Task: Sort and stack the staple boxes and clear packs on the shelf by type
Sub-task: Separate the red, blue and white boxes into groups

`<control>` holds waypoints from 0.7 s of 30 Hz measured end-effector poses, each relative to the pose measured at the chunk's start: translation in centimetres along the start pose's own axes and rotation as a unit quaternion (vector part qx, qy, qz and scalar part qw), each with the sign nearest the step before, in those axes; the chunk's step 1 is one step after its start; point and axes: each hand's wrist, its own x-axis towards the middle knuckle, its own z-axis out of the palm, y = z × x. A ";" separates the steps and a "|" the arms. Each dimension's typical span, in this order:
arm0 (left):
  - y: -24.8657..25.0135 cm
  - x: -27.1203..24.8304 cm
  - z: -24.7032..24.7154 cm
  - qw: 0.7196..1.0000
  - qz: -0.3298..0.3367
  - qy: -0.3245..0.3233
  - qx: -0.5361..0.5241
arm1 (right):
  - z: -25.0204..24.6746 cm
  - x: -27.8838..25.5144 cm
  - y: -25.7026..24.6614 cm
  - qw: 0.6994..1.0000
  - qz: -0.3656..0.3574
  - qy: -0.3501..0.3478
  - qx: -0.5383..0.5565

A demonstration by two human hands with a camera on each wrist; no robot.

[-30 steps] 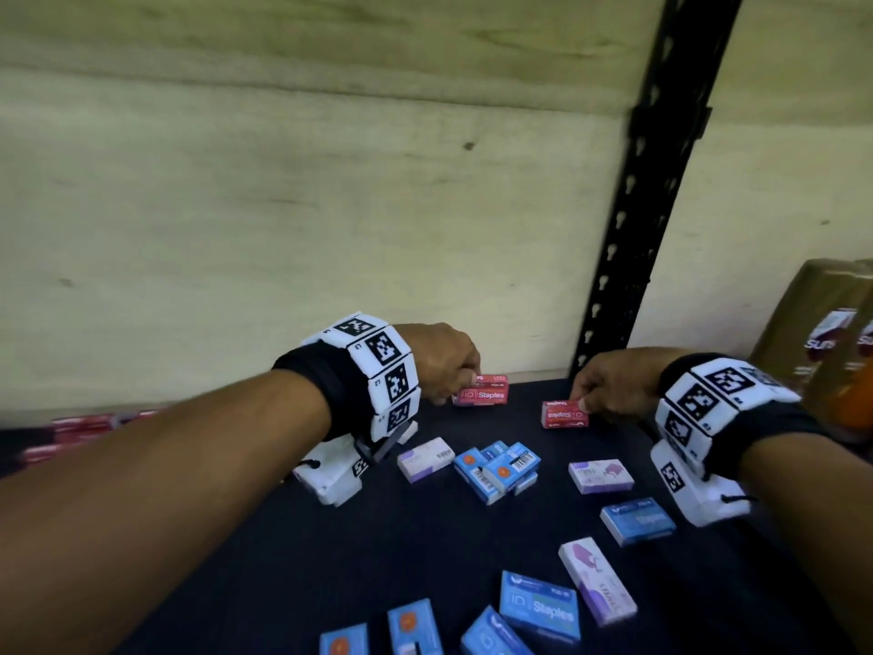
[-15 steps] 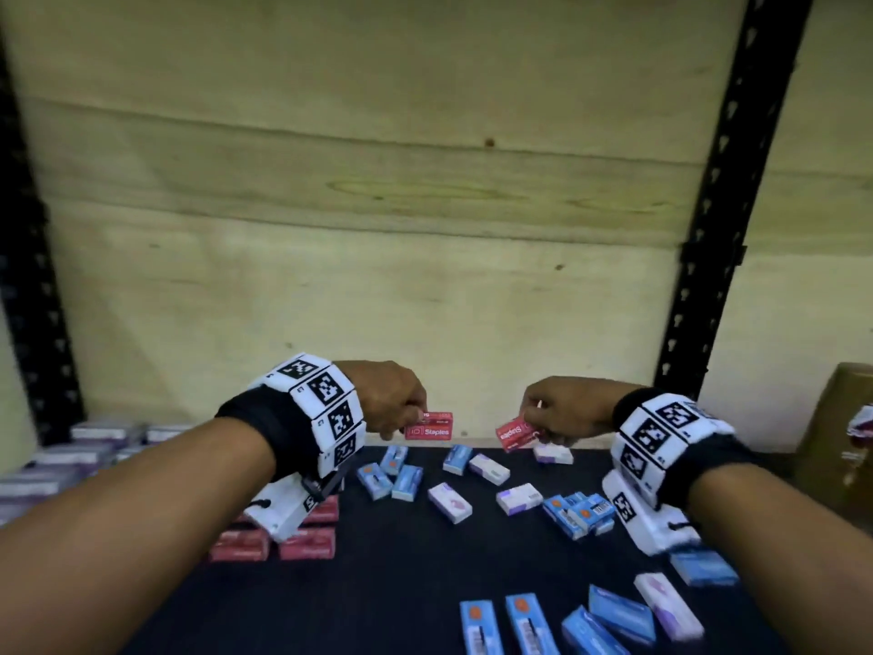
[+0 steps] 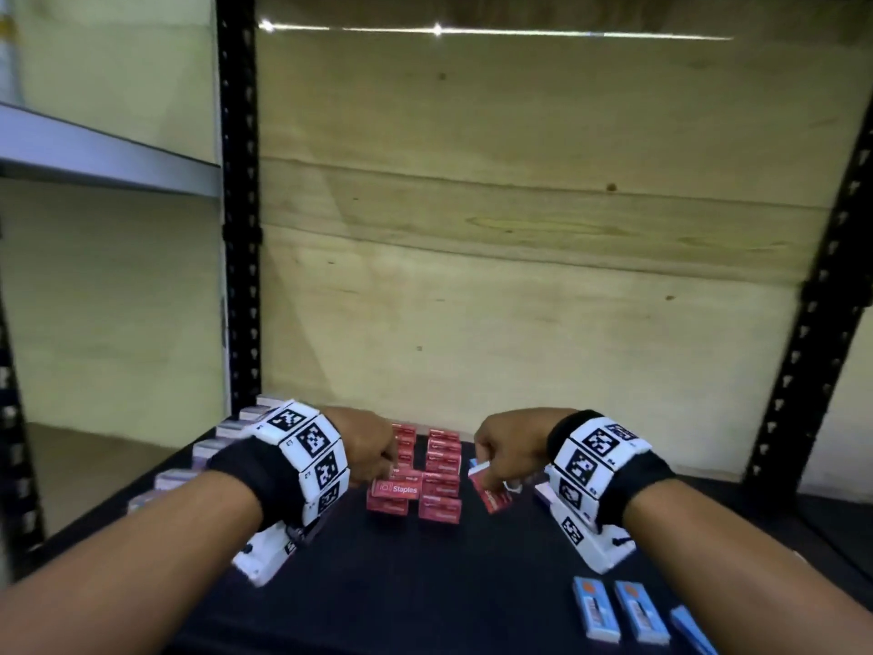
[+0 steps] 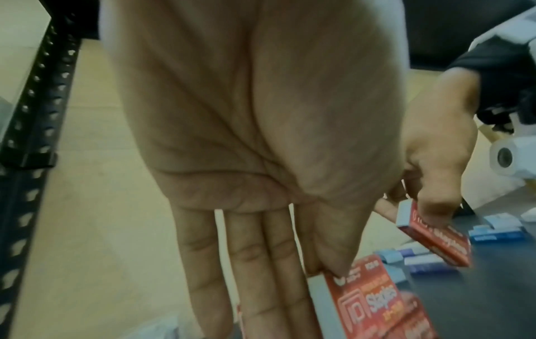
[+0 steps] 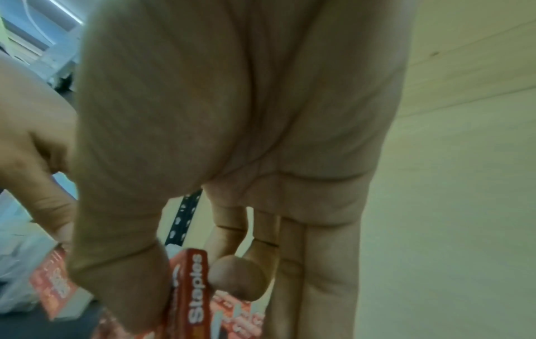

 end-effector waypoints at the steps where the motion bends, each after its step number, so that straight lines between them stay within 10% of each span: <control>1: -0.2 -0.3 0.7 1.000 -0.006 -0.006 0.002 | 0.5 0.2 -0.8 1.000 -0.005 -0.008 -0.001; 21: -1.9 -0.2 6.1 0.999 -0.020 0.000 -0.036 | 4.6 0.5 -5.8 0.993 -0.054 0.004 -0.108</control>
